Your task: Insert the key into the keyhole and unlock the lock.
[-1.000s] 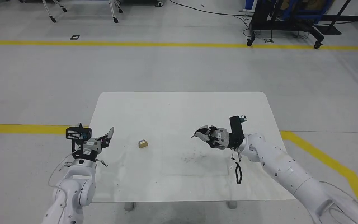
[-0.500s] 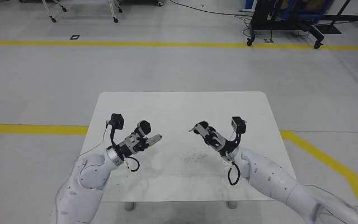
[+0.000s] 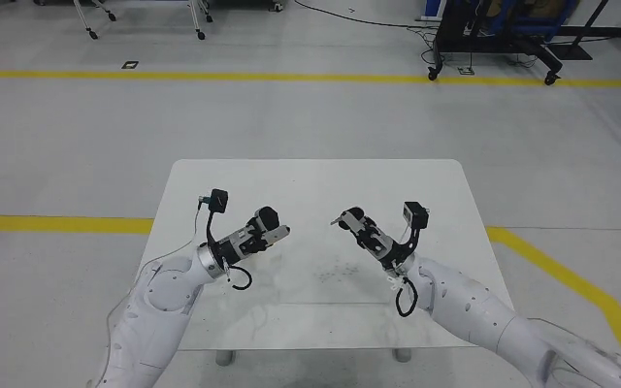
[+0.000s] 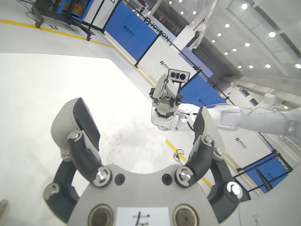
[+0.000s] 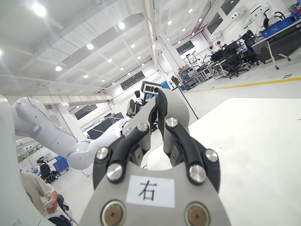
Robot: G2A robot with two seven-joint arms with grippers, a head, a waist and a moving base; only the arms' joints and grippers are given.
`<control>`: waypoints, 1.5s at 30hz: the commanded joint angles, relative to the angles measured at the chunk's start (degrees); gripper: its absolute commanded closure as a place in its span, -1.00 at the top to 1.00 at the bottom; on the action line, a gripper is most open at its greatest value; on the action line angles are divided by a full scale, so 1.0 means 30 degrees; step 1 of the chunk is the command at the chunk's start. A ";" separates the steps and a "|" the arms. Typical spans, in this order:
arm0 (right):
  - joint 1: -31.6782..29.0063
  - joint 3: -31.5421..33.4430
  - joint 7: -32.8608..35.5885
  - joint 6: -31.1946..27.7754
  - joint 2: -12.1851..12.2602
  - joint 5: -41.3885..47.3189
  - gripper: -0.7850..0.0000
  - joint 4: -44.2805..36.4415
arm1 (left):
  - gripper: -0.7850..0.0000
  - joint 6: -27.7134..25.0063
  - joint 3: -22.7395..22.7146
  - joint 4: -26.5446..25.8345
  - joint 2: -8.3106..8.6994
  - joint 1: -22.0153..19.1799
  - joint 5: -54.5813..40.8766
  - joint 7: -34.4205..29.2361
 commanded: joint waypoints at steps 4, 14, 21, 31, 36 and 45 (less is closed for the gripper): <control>-0.0221 -0.0414 0.3623 -0.0029 -0.0376 0.5644 -1.00 -0.0598 | 1.00 -0.2346 0.1013 0.1833 -0.0201 -0.1272 -0.0462 0.0336; 0.0334 -0.0753 1.2213 -0.0029 -0.1408 1.4684 -1.00 0.0151 | 1.00 -0.4508 0.3269 0.4415 -0.0558 -0.3169 -0.0192 -0.0127; 0.0279 -0.0012 1.4803 -0.0029 -0.2278 1.6102 -1.00 0.1198 | 0.65 -0.4498 0.3671 0.5160 -0.0611 -0.3645 -0.0806 0.0195; -0.0107 0.1287 1.6623 -0.0029 -0.3330 1.6032 -1.00 0.2251 | -0.03 -0.4157 0.4238 0.5539 -0.0656 -0.4098 -0.1145 0.0147; -0.0414 0.2115 1.7034 -0.0029 -0.3708 1.5583 -1.00 0.2490 | -0.18 -0.3941 0.4352 0.5748 -0.0668 -0.4240 -0.1122 0.0355; -0.1092 0.3781 1.7341 -0.0029 -0.4142 1.4404 -1.00 0.2620 | -0.73 -0.3489 0.4315 0.5880 -0.0636 -0.4311 -0.1043 0.0748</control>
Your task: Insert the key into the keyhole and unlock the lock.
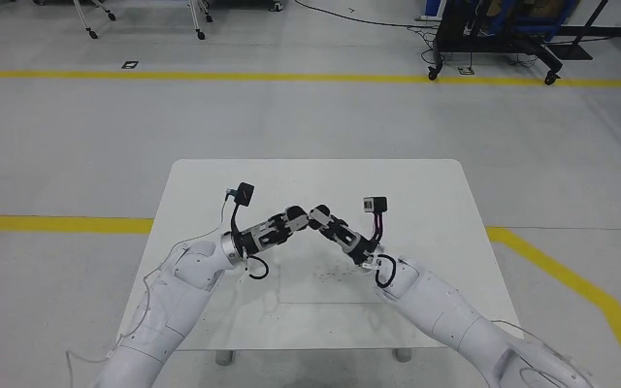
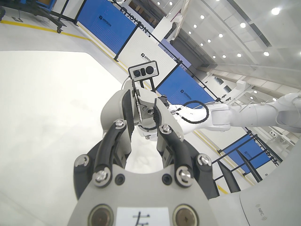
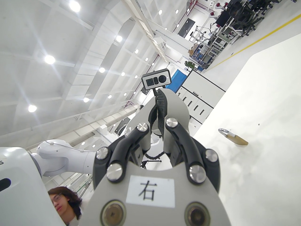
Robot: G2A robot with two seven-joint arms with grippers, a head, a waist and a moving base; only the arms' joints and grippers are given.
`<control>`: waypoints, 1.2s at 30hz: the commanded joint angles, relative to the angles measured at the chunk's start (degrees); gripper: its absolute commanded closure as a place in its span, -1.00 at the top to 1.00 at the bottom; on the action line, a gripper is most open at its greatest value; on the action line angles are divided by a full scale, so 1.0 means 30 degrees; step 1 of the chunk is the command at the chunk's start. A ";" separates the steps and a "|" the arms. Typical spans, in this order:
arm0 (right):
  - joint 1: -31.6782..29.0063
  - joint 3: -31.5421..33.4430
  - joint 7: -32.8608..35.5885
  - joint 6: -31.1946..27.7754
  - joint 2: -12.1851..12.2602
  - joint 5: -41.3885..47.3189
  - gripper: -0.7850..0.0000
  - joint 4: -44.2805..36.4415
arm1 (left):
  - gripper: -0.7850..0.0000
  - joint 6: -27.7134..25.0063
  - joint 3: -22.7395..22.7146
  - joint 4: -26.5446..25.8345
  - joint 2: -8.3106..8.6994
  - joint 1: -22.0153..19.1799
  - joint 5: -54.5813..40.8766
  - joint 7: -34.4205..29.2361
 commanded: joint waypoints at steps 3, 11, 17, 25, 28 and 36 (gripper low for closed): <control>-0.0302 0.0755 0.0049 0.0000 -0.0116 -0.0629 -1.00 -0.0062 | -0.80 0.0119 -0.0044 -0.0016 0.0026 0.0011 0.0123 0.0139; -0.0831 0.1778 0.0169 0.0000 -0.0420 -0.1889 -1.00 0.0006 | -0.80 0.0265 0.0051 -0.0045 0.0048 -0.0026 0.0327 0.0177; -0.0995 0.2225 0.0069 0.0000 -0.0739 -0.2481 -1.00 0.0295 | -0.78 0.0343 0.0110 -0.0072 0.0058 0.0010 0.0315 0.0274; -0.1271 0.2924 -0.0113 0.0000 -0.1038 -0.3366 -1.00 0.0362 | -1.00 0.0602 0.0412 -0.0049 0.0030 -0.0090 0.0359 0.0122; -0.1411 0.3208 -0.0121 0.0000 -0.1109 -0.3617 -1.00 0.0281 | -1.00 0.0615 0.0362 -0.0030 0.0045 -0.0082 0.0393 0.0241; -0.1543 0.3533 0.0034 0.0000 -0.1223 -0.4104 1.00 0.0367 | -1.00 0.0542 -0.0015 -0.0171 0.0161 0.0078 0.0535 0.0540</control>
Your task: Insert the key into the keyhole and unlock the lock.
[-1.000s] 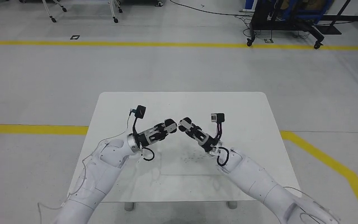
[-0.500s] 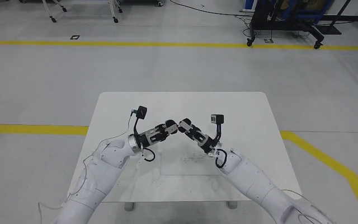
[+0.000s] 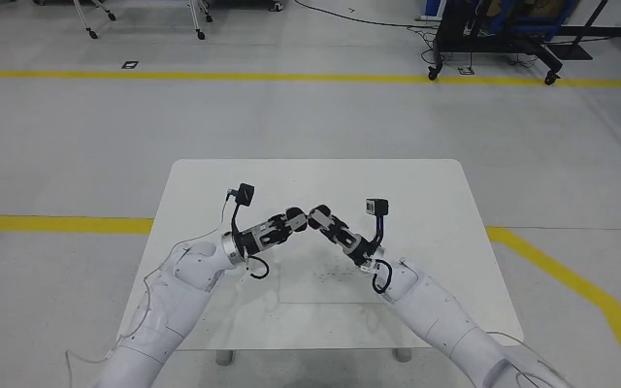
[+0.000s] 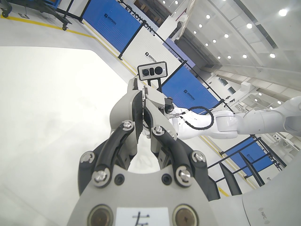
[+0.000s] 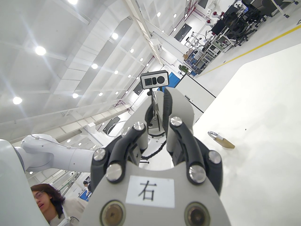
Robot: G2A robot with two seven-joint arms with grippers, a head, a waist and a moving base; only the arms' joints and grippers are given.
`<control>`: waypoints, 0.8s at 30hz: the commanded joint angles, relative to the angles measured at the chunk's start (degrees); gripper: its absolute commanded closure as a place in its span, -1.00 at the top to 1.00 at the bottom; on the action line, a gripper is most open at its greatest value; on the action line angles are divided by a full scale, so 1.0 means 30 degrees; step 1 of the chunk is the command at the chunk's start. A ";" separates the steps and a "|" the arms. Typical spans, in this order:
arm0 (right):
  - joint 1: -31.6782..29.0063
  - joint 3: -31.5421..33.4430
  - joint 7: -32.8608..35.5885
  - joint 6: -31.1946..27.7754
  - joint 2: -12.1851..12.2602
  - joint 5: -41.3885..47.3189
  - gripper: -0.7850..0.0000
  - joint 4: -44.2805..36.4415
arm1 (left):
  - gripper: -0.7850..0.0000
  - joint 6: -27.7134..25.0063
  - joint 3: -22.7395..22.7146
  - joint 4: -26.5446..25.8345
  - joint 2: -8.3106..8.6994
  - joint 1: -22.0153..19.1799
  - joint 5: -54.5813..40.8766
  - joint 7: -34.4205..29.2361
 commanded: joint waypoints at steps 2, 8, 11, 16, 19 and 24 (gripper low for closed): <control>0.0002 -0.0006 -0.0003 -0.0001 0.0002 0.0009 1.00 -0.0003 | -1.00 -0.0104 -0.0361 -0.0114 0.0096 0.0096 -0.0071 0.0132; 0.0002 -0.0006 -0.0003 -0.0001 0.0002 0.0009 1.00 -0.0003 | -1.00 -0.0368 -0.1271 -0.0295 0.0398 0.0403 -0.0604 -0.0239; 0.0002 -0.0006 -0.0003 -0.0001 0.0002 0.0009 1.00 -0.0003 | -1.00 -0.0001 -0.1381 -0.0417 0.0556 0.0321 -0.0957 -0.1465; 0.0292 0.0777 0.0813 0.1100 0.0406 -0.3802 1.00 -0.0042 | -1.00 0.0309 -0.1221 -0.0544 0.0780 0.0047 -0.1645 -0.3922; 0.0337 0.2083 0.1937 0.2189 0.1114 -0.6988 1.00 0.0012 | -1.00 0.0457 -0.0862 -0.0675 0.0812 -0.0162 -0.1620 -0.4852; -0.1046 0.4091 0.3783 0.3198 0.2175 -0.8994 1.00 -0.2232 | -1.00 0.0443 -0.0160 -0.0711 0.0879 -0.0614 -0.1376 -0.6706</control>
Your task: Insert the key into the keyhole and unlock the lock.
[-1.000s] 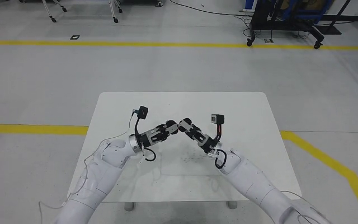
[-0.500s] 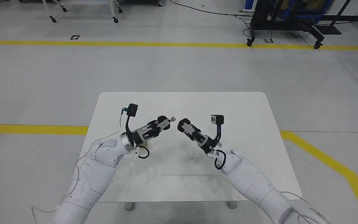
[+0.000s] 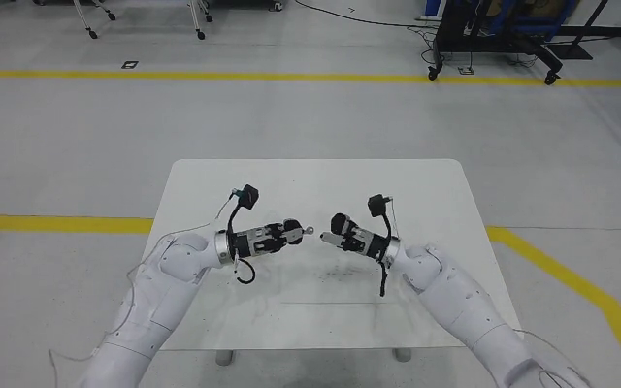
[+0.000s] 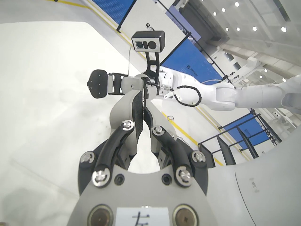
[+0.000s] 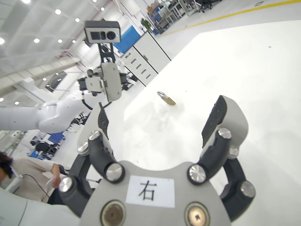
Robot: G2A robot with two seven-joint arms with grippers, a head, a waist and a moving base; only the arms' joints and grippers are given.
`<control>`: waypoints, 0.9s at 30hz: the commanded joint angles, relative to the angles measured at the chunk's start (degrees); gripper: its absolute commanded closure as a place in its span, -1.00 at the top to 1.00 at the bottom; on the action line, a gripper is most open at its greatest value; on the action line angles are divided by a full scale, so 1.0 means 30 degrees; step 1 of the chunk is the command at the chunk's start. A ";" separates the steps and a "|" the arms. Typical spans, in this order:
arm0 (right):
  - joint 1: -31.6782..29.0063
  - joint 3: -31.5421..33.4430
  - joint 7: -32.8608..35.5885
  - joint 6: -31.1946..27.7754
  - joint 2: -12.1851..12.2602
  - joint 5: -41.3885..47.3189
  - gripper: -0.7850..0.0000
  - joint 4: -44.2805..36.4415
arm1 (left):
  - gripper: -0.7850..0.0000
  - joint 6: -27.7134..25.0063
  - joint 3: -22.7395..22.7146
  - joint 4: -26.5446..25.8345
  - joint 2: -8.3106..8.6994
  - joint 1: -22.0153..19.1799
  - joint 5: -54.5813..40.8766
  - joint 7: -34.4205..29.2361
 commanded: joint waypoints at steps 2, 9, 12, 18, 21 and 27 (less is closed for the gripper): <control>-0.0934 0.0855 0.1515 0.0011 0.0469 0.0146 0.93 -0.1647 | -1.00 -0.0022 0.0391 0.0022 0.0037 -0.0249 0.0271 -0.0913; -0.1630 0.1030 0.5787 -0.0313 0.0967 0.3459 0.31 -0.3318 | -1.00 0.0107 0.1058 0.0072 0.0033 -0.0553 0.0909 -0.1142; -0.1415 0.0889 0.6337 0.0177 0.0976 0.3622 0.06 -0.3306 | -1.00 0.0044 0.1256 0.0116 0.0046 -0.0646 0.0936 -0.1196; -0.1119 0.0478 0.6740 0.0313 0.0901 0.3898 -0.10 -0.3192 | -1.00 0.0312 0.1615 0.0255 0.0062 -0.0837 0.1006 -0.1208; -0.0979 0.0190 0.7556 -0.0090 0.0890 0.4867 -0.14 -0.3013 | -1.00 0.0327 0.1804 0.0273 0.0064 -0.0926 0.1041 -0.1209; -0.0680 0.0092 0.8126 -0.0068 0.0910 0.5704 -0.29 -0.2584 | -1.00 0.0233 0.2102 0.0432 0.0091 -0.1115 0.0766 -0.1373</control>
